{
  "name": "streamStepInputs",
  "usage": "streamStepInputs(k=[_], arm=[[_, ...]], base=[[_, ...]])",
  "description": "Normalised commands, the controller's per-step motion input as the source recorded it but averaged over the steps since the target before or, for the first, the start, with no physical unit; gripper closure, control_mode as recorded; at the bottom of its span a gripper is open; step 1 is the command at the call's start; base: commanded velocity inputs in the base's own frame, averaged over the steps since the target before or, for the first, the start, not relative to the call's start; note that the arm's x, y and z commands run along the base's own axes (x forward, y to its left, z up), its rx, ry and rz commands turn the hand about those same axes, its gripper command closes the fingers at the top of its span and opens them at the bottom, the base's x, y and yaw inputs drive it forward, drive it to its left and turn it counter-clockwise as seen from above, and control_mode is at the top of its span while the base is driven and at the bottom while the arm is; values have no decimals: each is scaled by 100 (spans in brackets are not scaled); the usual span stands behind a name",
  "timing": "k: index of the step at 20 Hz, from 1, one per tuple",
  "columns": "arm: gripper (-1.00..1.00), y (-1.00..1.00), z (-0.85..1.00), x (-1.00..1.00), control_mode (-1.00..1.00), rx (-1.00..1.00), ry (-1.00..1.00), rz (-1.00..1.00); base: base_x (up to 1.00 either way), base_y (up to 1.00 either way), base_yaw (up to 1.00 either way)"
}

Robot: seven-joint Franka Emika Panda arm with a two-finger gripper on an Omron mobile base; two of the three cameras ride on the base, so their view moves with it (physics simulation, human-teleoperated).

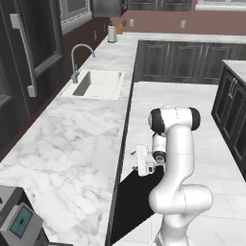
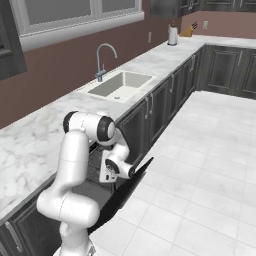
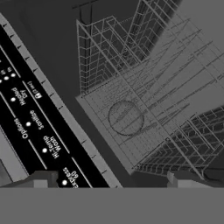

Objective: Open the dishwasher door and pull out the top rack.

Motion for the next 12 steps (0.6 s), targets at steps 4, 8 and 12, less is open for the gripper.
streamStepInputs(k=[4, 8, 12], arm=[[-100, 22, -11, 13, -100, 0, -6, 0], [-100, 19, -15, 11, -100, 0, -4, 0], [-100, 8, -7, 14, -100, 0, -2, 0]], base=[[0, 0, 0], [0, 0, 0], [0, 0, 0]])
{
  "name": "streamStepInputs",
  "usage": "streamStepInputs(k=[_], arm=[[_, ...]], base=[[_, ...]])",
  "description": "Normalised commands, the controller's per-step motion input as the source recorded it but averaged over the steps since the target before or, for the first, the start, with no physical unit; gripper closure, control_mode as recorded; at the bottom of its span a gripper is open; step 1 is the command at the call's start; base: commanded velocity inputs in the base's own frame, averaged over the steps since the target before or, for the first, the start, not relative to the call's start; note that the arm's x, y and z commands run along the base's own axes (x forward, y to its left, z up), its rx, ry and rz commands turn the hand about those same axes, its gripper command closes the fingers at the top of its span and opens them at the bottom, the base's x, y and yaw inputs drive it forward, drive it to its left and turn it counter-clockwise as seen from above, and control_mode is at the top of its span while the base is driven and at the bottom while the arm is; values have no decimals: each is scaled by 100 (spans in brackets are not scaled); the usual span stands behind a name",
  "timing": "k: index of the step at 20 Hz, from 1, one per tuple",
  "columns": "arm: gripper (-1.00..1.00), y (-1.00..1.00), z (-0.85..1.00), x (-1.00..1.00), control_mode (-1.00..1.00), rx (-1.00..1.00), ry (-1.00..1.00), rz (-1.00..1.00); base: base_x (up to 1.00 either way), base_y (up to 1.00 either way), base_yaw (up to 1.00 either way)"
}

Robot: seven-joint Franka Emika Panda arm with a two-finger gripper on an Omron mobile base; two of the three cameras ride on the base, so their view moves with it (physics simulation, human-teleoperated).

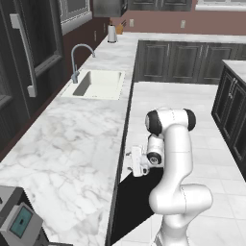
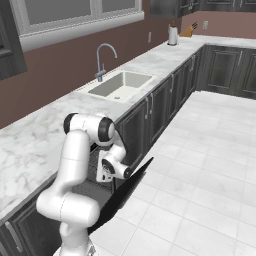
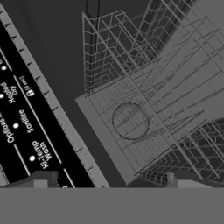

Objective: Open the dishwasher door and pull out the top rack.

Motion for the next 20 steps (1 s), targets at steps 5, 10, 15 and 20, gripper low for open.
streamStepInputs(k=[5, 10, 15, 20], arm=[[-100, 8, -5, 28, -100, -2, -1, 0], [-100, 13, -14, 32, -100, -1, -1, 0], [-100, 13, -19, 33, -100, 0, 0, 0], [-100, 9, -19, 33, -100, 0, 0, 0]], base=[[0, 0, 0], [0, 0, 0], [0, 0, 0], [0, 0, 0]])
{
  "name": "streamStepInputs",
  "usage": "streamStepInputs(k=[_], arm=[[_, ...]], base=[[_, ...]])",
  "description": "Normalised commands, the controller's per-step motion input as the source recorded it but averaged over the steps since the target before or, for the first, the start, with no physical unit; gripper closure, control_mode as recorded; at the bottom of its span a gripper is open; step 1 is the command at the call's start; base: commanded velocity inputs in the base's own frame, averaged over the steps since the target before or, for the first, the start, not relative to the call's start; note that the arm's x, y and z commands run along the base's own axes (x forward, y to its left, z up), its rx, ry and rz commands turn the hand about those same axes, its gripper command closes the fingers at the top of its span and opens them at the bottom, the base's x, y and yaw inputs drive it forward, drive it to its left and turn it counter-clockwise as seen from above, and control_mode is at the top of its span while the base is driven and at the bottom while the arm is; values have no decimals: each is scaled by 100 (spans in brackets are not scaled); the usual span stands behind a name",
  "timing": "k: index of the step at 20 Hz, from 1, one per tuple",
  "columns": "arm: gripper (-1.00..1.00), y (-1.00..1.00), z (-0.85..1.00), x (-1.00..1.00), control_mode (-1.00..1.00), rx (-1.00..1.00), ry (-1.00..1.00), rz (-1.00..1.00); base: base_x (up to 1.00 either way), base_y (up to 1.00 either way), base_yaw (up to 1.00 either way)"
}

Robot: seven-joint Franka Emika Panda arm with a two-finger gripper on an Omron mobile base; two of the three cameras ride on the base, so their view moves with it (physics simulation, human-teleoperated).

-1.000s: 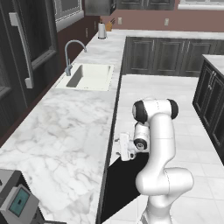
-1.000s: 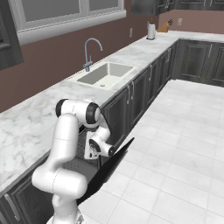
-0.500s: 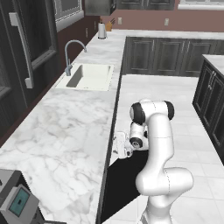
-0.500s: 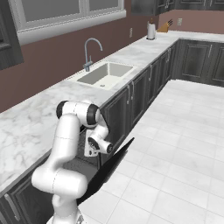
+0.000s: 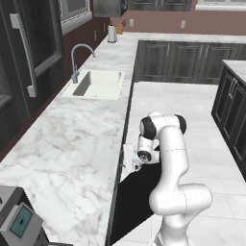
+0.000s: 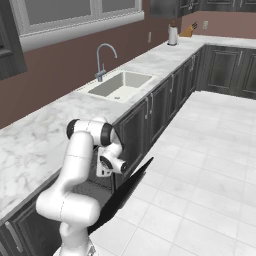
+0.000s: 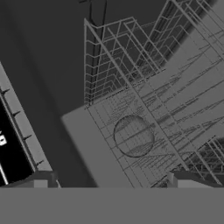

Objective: Open the dishwasher door and pull out the top rack.

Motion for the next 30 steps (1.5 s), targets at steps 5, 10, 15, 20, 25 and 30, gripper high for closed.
streamStepInputs(k=[5, 10, 15, 20, 25, 30], arm=[[-100, 3, -20, 30, -100, 0, 0, 0], [-100, 6, -22, 30, -100, 0, 0, 0], [-100, 16, -18, 24, -100, 0, 0, 0], [-100, 22, -9, 12, -100, 0, 0, 0], [-100, 22, -7, 6, -100, 0, 0, 0], [-100, 16, -11, 9, -100, 0, 0, 0]], base=[[0, 0, 0], [0, 0, 0], [0, 0, 0], [0, 0, 0], [0, 0, 0], [0, 0, 0]])
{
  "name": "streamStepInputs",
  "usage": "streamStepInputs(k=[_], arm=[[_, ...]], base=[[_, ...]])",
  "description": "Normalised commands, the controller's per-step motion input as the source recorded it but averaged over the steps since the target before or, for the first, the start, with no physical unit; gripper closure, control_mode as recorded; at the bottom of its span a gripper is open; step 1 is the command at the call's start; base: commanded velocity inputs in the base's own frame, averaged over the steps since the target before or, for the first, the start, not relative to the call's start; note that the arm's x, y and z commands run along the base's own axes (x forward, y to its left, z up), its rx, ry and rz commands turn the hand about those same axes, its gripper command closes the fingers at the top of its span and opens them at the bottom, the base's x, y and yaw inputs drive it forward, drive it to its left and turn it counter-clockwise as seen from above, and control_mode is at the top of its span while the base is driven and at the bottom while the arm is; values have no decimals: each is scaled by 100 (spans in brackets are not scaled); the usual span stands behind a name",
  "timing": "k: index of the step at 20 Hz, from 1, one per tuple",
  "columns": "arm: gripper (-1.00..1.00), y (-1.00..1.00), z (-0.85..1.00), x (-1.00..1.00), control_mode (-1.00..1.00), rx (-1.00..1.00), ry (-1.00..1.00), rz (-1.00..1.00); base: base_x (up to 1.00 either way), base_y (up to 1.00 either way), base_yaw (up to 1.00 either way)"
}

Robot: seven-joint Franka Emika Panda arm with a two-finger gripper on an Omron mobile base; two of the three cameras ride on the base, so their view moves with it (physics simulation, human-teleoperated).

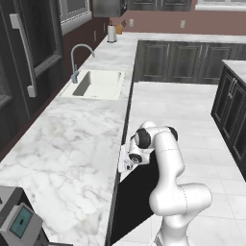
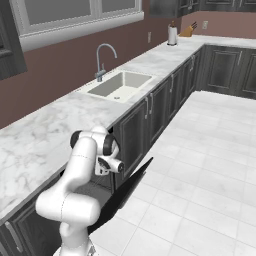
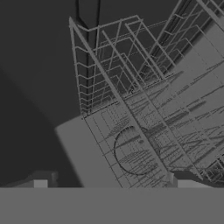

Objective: Open the dishwasher door and pull out the top rack.

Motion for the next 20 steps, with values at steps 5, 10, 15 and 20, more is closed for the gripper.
streamStepInputs(k=[5, 10, 15, 20], arm=[[-100, 16, -16, 15, -100, 0, 0, 0], [-100, 16, -23, 16, -100, 0, 5, 0], [-100, 16, -27, 15, -100, 0, 8, 0], [-100, 20, -20, 17, -100, 0, 7, 0]], base=[[0, 0, 0], [0, 0, 0], [0, 0, 0], [0, 0, 0]])
